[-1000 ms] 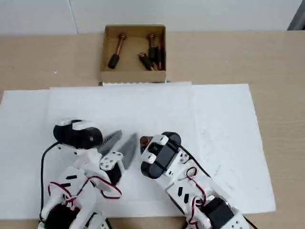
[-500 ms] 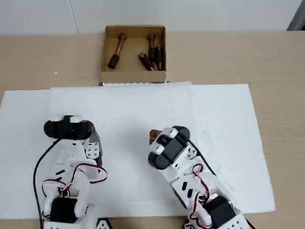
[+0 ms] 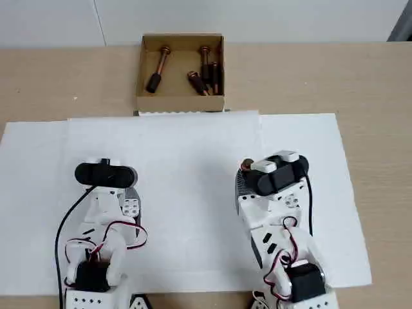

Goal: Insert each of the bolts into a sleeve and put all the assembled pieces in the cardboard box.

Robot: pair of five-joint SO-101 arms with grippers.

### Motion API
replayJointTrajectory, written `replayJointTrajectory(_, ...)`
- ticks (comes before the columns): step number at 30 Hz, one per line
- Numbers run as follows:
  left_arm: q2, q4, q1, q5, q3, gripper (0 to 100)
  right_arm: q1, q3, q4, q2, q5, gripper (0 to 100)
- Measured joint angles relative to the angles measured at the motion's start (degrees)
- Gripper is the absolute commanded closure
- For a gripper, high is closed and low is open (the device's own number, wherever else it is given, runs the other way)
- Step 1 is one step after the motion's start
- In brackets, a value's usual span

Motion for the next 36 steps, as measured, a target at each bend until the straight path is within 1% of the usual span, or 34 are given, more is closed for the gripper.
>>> replayJointTrajectory(3,0.0,0.0,0.0,-0.09,0.79,99,0.44,-2.99,1.93,0.97,-0.7,99.5)
replayJointTrajectory(6,0.0,0.0,0.0,-0.09,0.79,99,0.35,-7.82,2.02,5.63,-1.32,99.5)
replayJointTrajectory(8,0.0,0.0,0.0,-0.09,0.79,99,0.35,-12.48,2.02,10.99,-3.08,99.5)
replayJointTrajectory(11,0.0,0.0,0.0,-0.09,0.79,99,0.53,-21.45,2.02,22.42,-5.54,99.5)
replayJointTrajectory(15,0.0,0.0,0.0,0.0,0.79,99,0.53,-34.29,1.93,39.91,-6.51,99.5)
replayJointTrajectory(23,0.0,0.0,0.0,0.0,0.79,99,0.35,-58.99,-5.98,71.12,-6.51,99.5)
replayJointTrajectory(27,0.0,0.0,0.0,0.0,0.79,99,0.35,-70.51,-9.23,85.45,-4.31,99.5)
replayJointTrajectory(36,0.0,0.0,0.0,0.0,0.79,99,0.35,-90.29,-19.25,110.51,2.81,99.5)
